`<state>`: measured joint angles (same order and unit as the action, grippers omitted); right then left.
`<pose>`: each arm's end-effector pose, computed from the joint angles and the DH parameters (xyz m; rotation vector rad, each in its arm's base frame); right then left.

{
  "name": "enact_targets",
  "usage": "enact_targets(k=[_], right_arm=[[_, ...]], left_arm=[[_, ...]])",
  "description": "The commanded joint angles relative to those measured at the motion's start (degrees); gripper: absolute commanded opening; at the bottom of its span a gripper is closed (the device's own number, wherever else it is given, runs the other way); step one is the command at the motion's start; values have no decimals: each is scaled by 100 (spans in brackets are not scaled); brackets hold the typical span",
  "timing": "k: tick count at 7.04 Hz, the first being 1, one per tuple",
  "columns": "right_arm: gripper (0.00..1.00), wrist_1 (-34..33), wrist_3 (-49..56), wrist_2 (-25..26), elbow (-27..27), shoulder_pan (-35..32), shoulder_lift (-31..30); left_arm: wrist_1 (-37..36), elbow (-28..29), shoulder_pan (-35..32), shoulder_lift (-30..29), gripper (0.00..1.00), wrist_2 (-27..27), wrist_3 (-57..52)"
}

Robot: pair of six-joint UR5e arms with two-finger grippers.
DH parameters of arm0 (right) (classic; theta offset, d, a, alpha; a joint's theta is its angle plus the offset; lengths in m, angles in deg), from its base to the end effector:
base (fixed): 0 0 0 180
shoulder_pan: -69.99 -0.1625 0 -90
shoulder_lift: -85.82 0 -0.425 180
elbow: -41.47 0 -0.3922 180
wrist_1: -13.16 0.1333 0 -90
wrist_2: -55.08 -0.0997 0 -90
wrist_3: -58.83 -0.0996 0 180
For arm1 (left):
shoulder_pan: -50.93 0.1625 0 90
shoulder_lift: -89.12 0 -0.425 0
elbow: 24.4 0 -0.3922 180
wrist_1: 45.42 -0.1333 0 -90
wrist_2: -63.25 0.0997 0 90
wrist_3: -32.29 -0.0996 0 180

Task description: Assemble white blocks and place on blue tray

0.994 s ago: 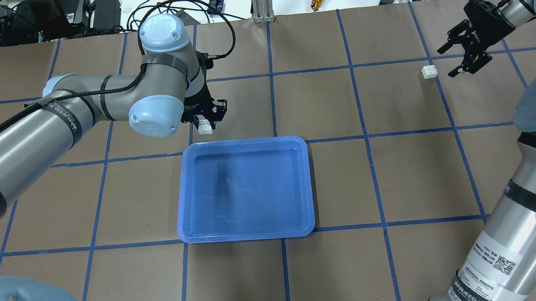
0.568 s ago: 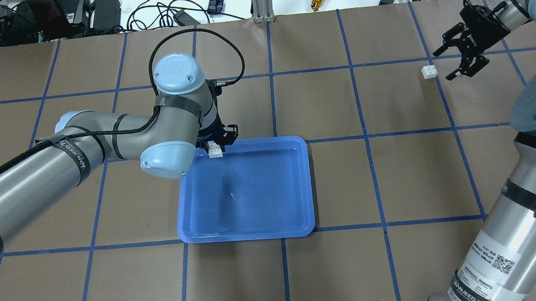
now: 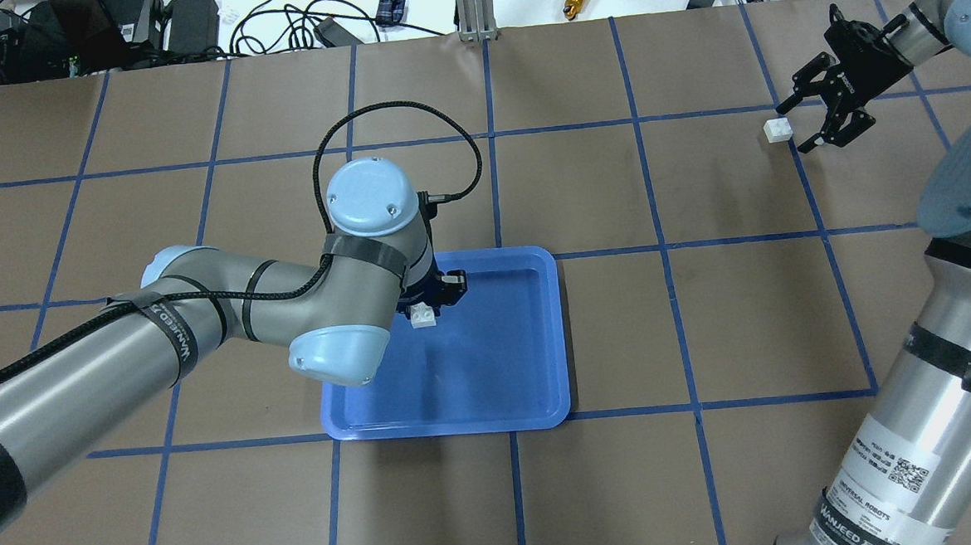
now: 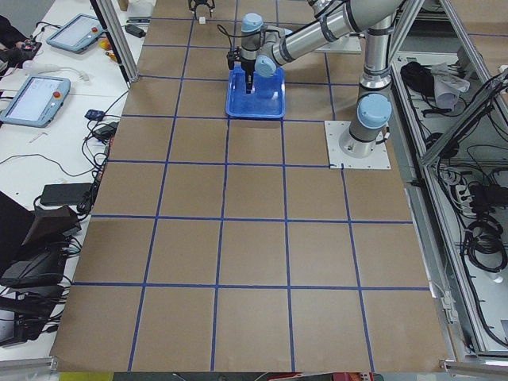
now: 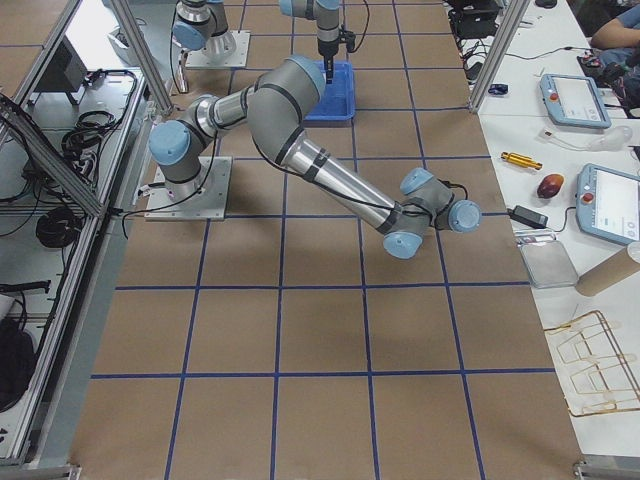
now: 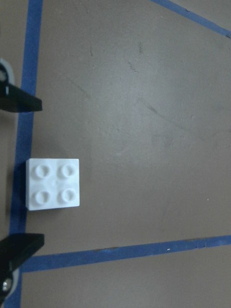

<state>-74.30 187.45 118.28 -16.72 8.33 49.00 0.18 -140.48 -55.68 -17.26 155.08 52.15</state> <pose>-0.2042 -0.7540 0.1526 -1.9124 1.7677 -0.4972 -0.2711 -0.4536 0.2094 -0.0894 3.1199 -0.0658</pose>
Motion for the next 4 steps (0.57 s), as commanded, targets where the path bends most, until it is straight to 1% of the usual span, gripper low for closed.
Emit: enact_targets(k=[1, 2, 3, 4], right_arm=[[87, 0, -30, 0, 0, -56, 8], [79, 0, -30, 8, 0, -48, 17], [59, -8, -21, 17, 0, -56, 34], [44, 0, -21, 17, 0, -48, 26]], left_arm=[[-139, -108, -44, -58, 21, -148, 219], [-139, -108, -70, -110, 22, -217, 160], [-121, -116, -88, -137, 22, -253, 185], [-121, -125, -123, -137, 25, -262, 90]])
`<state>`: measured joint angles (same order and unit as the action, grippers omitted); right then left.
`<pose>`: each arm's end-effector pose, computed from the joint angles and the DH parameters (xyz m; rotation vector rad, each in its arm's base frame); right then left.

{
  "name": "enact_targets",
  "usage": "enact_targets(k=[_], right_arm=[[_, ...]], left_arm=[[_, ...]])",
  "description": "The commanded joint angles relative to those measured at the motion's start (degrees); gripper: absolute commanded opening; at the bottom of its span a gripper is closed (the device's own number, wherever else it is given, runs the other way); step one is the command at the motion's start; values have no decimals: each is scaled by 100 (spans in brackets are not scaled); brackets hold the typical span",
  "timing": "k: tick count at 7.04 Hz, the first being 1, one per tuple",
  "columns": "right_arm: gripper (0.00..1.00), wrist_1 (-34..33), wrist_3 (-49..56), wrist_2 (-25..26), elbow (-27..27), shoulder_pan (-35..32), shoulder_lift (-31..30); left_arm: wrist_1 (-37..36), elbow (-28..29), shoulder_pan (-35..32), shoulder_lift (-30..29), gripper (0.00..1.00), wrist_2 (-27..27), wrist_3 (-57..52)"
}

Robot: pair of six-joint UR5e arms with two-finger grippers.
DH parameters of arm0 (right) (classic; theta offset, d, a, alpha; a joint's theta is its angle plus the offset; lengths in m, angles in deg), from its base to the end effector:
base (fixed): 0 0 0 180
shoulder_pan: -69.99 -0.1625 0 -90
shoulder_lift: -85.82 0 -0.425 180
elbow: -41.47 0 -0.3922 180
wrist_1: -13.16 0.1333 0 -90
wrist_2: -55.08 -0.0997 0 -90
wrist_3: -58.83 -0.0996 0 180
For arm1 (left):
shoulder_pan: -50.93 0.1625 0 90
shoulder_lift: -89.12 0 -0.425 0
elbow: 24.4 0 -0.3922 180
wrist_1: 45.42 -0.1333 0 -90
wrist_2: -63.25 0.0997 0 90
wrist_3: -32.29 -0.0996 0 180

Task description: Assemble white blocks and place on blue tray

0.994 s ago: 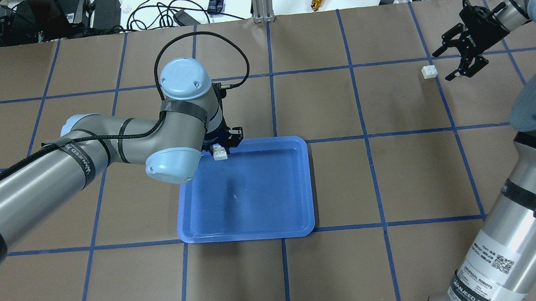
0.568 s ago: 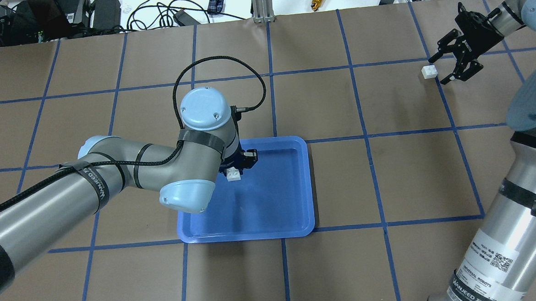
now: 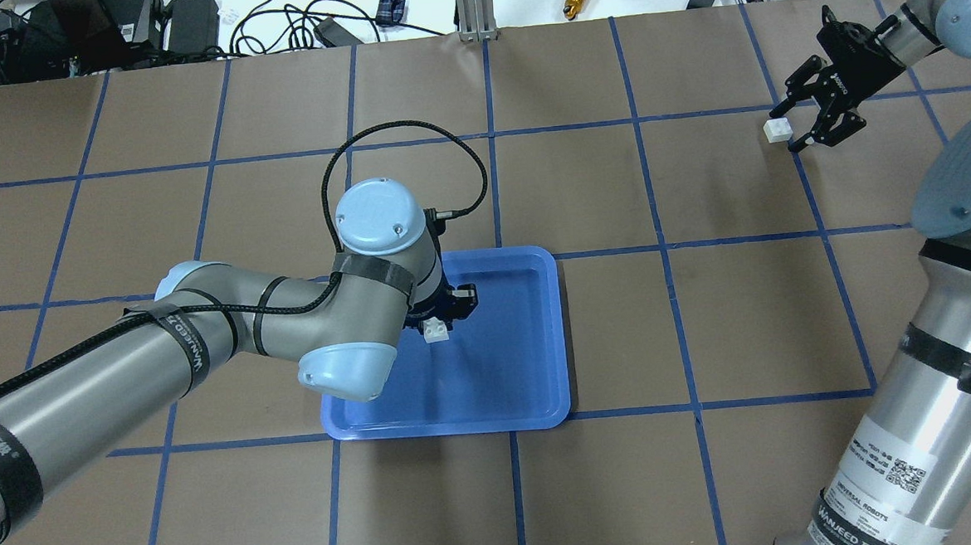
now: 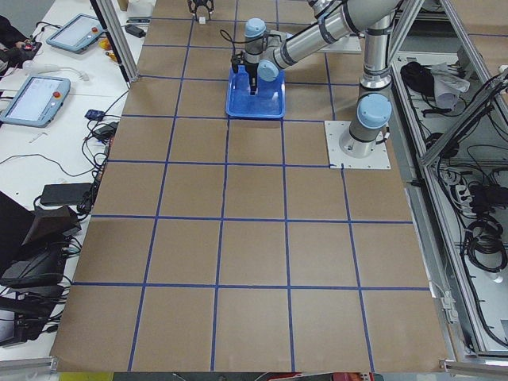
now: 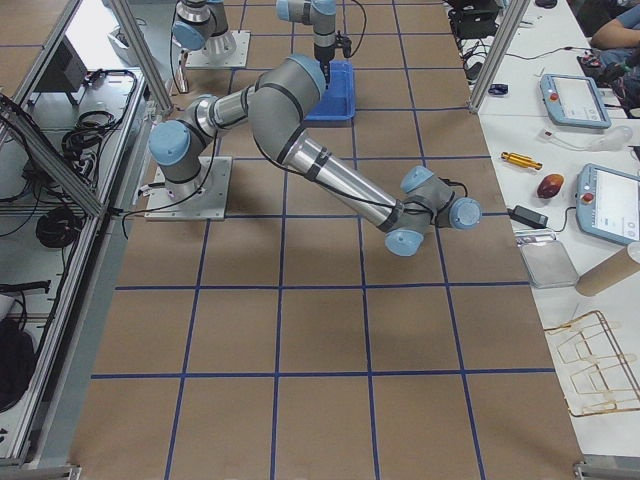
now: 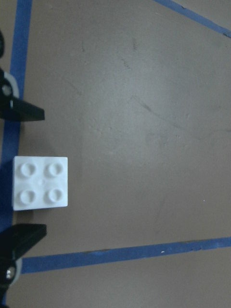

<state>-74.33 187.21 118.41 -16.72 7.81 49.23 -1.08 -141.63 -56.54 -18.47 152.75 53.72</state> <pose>-0.1975 -0.7557 0.1495 -1.9136 1.7608 -0.4880 -0.2804 -0.4441 0.1930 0.1080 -3.1266 0.0171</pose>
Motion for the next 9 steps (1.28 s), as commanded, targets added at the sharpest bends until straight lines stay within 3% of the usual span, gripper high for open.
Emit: enact_targets(k=[1, 2, 3, 4, 7, 9], right_arm=[[25, 4, 3, 48, 0, -5, -15], [10, 4, -23, 57, 8, -5, -42], [0, 4, -24, -13, 8, -22, -51], [0, 21, -24, -5, 8, -118, -103], [0, 556, -506, -13, -44, -583, -699], [0, 654, -1311, -319, -245, -856, -998]], left_arm=[[14, -2, -141, -16, 29, -11, -77], [22, -2, -160, -50, 46, -20, -51], [31, -2, -160, -86, 76, -20, -77], [31, -11, -160, -112, 91, -20, -77], [57, 129, 102, 124, 92, -20, -626], [389, 121, 332, 475, 92, -125, -683]])
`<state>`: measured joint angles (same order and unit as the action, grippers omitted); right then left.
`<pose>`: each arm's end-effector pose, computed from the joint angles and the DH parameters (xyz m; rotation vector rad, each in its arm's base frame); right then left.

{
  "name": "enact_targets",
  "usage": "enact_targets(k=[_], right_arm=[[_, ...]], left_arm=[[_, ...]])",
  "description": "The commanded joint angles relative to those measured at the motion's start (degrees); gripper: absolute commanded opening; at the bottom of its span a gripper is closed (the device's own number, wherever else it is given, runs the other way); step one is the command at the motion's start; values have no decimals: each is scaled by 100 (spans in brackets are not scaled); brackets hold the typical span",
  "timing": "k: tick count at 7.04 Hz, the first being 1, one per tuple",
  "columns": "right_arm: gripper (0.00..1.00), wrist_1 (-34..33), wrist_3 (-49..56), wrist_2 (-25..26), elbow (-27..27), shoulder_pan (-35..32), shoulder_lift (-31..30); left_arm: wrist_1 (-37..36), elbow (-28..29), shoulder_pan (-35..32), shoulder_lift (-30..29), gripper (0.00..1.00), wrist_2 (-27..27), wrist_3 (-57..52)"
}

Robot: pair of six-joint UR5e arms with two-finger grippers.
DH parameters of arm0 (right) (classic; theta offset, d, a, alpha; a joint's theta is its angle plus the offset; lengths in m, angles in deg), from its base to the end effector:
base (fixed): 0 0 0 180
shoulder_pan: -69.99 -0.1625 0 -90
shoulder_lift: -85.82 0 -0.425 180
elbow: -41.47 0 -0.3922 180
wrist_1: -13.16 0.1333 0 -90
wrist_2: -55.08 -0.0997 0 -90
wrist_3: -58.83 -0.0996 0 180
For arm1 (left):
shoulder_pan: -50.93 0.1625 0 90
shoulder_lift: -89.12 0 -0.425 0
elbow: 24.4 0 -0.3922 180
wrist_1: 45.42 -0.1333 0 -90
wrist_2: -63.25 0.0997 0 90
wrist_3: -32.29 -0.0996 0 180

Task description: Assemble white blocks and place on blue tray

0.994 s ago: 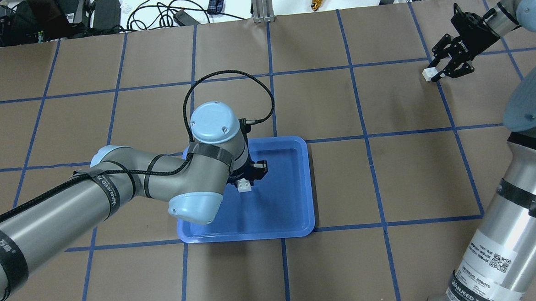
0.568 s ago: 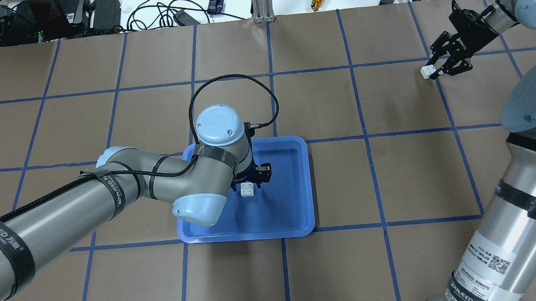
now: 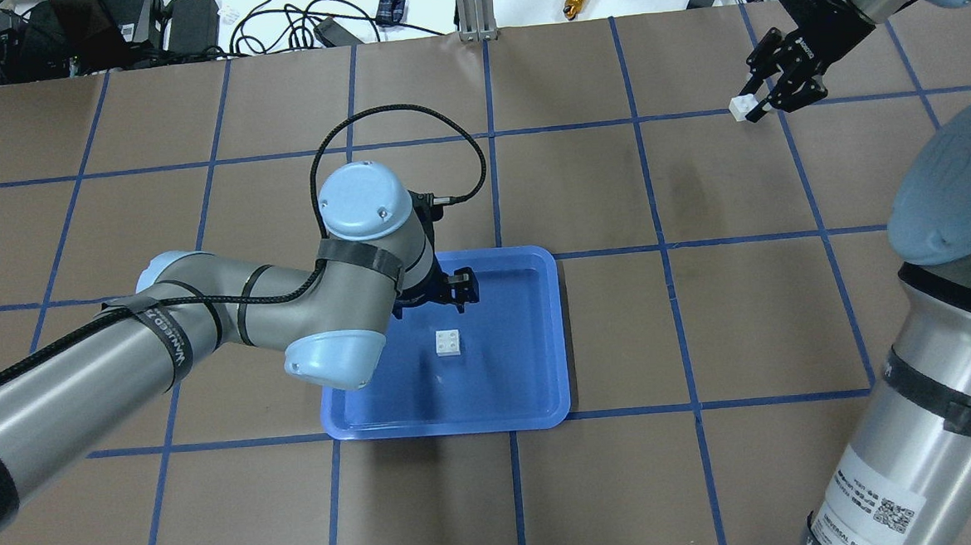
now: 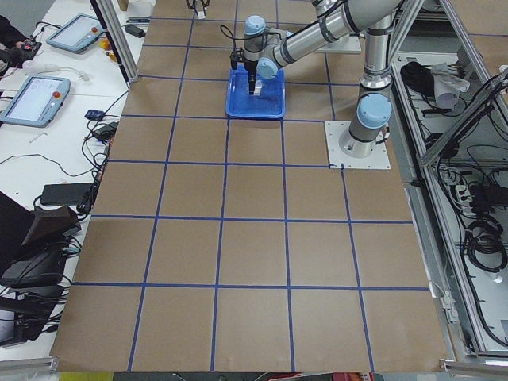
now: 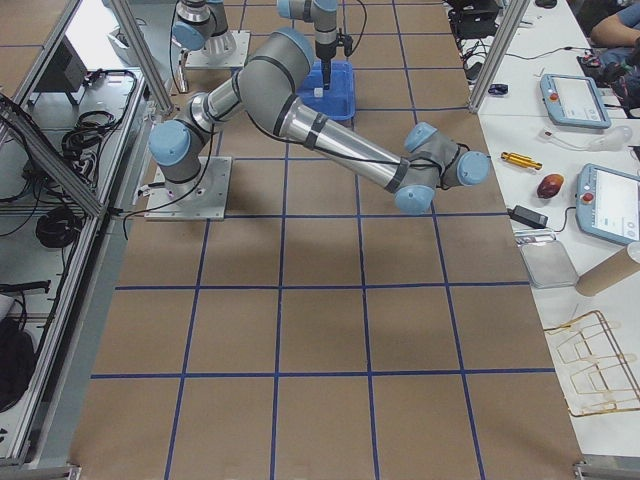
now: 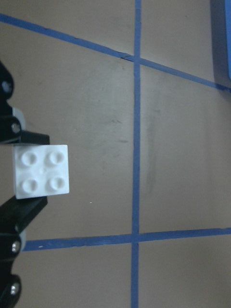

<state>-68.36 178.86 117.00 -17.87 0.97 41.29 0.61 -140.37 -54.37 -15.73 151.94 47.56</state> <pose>-0.0963 -0.7545 0.2402 -1.8680 1.7680 -0.4288 -0.2655 -0.4569 0.2230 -0.0018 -3.1042 0.0730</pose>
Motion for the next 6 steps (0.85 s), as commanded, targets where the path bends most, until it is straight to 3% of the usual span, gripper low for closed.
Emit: enact_targets(k=[1, 2, 4, 5, 6], right_arm=[[0, -82, -803, -293, -444, -426, -467], [0, -484, -1215, -373, -813, -568, -696], [0, -1511, -2014, -426, -1849, -884, -1257], [0, -1995, -2202, -539, -2524, -964, -1600], [0, -2600, -2482, -567, -3322, -1060, -2047]], left_arm=[[309, -5, 237, 298, 100, 147, -137], [588, 13, 239, 613, 100, 453, -138], [1534, 240, 248, 1176, 100, 492, -286], [1653, 250, 239, 1291, 100, 457, -305], [1611, 302, 360, 1371, 100, 56, -218]])
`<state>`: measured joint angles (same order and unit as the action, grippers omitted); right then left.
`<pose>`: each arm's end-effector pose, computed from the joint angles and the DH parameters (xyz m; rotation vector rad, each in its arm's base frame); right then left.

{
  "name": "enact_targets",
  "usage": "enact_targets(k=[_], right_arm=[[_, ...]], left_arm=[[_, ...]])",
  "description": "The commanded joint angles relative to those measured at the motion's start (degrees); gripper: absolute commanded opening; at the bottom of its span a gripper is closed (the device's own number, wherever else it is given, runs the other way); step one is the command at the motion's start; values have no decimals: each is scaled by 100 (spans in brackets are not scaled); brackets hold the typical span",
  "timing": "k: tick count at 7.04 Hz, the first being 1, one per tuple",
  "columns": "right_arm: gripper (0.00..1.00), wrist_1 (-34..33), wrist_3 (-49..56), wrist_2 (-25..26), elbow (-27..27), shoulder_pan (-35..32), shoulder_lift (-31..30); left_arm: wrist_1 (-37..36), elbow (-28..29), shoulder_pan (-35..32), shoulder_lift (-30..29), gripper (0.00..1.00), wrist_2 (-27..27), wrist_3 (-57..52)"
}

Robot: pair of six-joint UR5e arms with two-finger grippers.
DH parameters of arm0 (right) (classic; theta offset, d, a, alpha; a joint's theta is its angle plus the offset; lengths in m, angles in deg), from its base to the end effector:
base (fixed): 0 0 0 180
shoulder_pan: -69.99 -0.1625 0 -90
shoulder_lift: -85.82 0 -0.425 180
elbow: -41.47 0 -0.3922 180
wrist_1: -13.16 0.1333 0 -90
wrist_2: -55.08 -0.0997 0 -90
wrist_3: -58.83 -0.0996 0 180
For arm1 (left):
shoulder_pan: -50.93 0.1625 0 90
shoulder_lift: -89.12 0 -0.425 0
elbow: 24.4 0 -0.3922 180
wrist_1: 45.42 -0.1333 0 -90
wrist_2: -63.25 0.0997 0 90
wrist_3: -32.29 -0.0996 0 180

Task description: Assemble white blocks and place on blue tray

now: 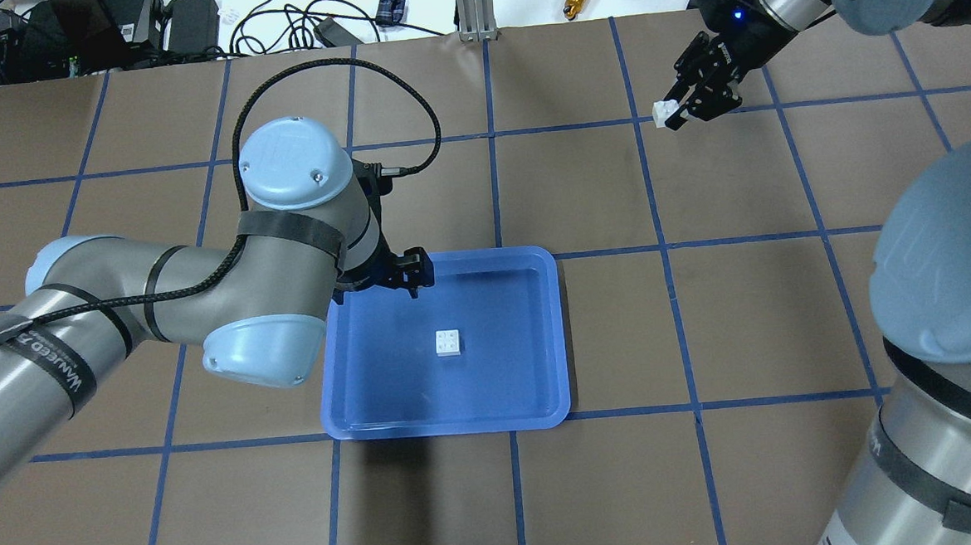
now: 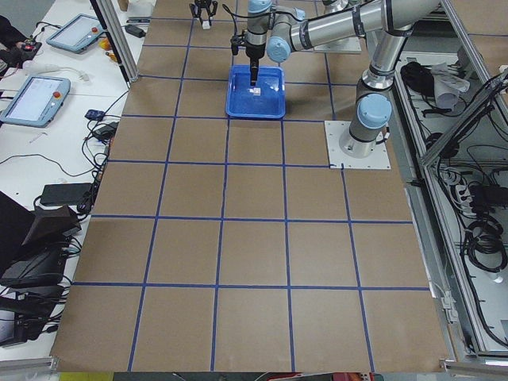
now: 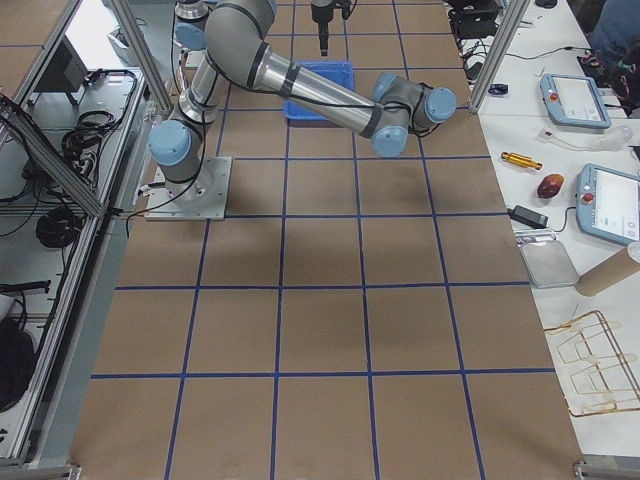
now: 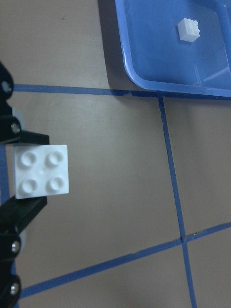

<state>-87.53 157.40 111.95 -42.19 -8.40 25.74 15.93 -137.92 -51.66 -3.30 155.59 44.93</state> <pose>0.0531 -0.6745 0.2704 -1.7208 1.9413 -0.4648 -0.2296 -0.4353 0.3209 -0.0029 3.1109 -0.0857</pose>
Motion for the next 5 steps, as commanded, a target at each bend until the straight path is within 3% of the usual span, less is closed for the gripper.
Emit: enact_targets(k=[1, 2, 3, 4, 5], right_arm=[[0, -1212, -591, -62, -1646, -315, -1018], [0, -1713, -628, -62, -2289, -508, -1476], [0, -1962, -628, -210, -2896, -597, -1733], [0, -2303, -898, -420, -3433, -668, -1927], [0, -3116, -1266, -422, -3873, -912, -2025]], left_arm=[[279, -81, 125, 189, 100, -165, -33], [63, 39, 325, 24, 100, -364, 71], [70, 240, 492, 205, 100, -949, -76], [340, 573, 668, 146, 100, -789, -251], [395, 663, 913, -80, 100, -613, -845]])
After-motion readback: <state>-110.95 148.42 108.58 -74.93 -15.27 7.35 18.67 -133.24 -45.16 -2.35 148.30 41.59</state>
